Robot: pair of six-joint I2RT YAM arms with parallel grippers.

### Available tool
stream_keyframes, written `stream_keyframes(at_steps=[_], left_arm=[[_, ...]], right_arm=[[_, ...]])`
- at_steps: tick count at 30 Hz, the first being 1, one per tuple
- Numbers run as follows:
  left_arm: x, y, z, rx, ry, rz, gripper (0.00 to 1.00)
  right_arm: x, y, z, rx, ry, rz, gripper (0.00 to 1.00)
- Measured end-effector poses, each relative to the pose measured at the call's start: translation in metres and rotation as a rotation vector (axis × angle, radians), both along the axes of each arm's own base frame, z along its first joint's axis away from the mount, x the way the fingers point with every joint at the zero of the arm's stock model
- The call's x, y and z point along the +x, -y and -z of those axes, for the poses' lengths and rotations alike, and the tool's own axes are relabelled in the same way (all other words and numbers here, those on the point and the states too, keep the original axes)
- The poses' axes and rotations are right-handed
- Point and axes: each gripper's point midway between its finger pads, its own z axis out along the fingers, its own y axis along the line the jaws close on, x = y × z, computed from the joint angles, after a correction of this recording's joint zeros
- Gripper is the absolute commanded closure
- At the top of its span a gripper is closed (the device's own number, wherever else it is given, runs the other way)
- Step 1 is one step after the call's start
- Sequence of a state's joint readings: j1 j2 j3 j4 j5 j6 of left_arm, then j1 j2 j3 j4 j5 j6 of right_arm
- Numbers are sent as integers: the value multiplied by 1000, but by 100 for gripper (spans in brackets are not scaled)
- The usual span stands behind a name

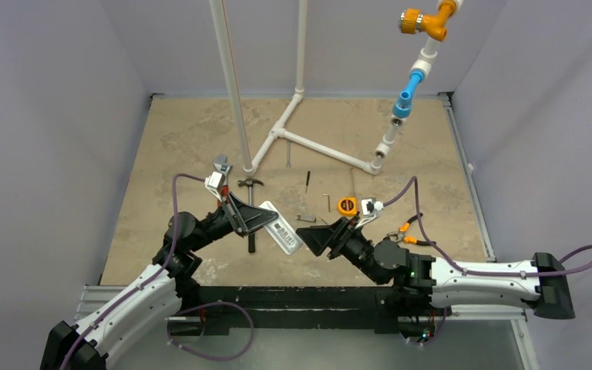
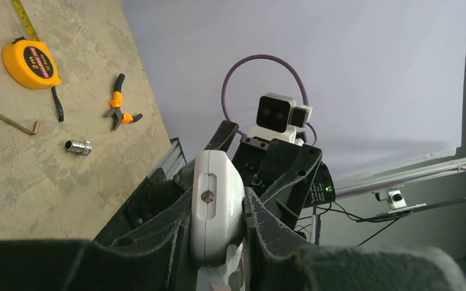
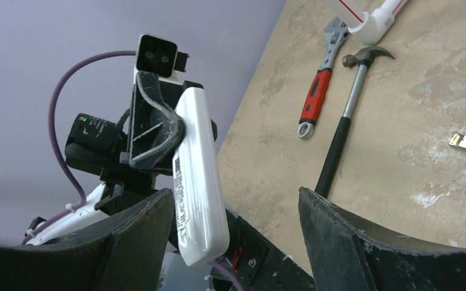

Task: Load the batteries into the remote control
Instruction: Load the battery cover into the remote control.

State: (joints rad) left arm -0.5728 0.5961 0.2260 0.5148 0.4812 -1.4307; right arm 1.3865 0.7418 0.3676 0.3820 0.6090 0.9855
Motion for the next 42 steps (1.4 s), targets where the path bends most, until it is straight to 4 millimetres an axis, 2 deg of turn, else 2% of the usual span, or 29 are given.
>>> stream_keyframes(at_steps=[5,8,13,18,23,32,38,42], left_arm=[[0,0,0,1,0,3,100],[0,1,1,4,-4,5,100],[1,3,7,17,-23,12,100],[1,4,9,22,-29,18,100],[1,4,10,24,-33,25,100],[0,6,8,17,-17,37,100],[-1,6,6,15,-11,40,100],[0,5,4,8,0,33,100]], right_arm=[[-4,0,-12,-1,68,-32,26],[-8,-5,-12,-19,97,-66,27],[-15,-23,-4,-90,120,-133,35],[-18,-33,2,-113,128,-167,46],[-18,-34,-5,-84,139,-166,53],[-17,-34,-6,-83,139,-161,58],[-15,-36,-3,-87,133,-156,72],[-13,-37,-6,-63,122,-150,77]])
